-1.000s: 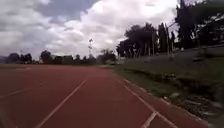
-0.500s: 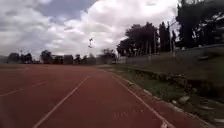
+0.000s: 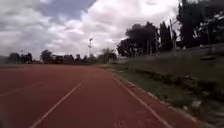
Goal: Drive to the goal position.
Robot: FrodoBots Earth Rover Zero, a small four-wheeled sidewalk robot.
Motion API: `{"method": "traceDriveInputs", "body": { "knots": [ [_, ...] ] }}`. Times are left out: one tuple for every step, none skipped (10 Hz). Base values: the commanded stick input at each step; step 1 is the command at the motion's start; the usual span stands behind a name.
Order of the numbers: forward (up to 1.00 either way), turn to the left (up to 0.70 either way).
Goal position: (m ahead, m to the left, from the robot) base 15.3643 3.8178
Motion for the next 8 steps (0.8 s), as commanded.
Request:
{"method": "traceDriveInputs", "body": {
  "knots": [
    [0.60,0.00],
    [0.60,0.08],
    [0.60,0.15],
    [0.60,0.15],
    [0.60,0.15],
    [0.60,0.15],
    [0.60,0.15],
    [0.60,0.15]
  ]
}}
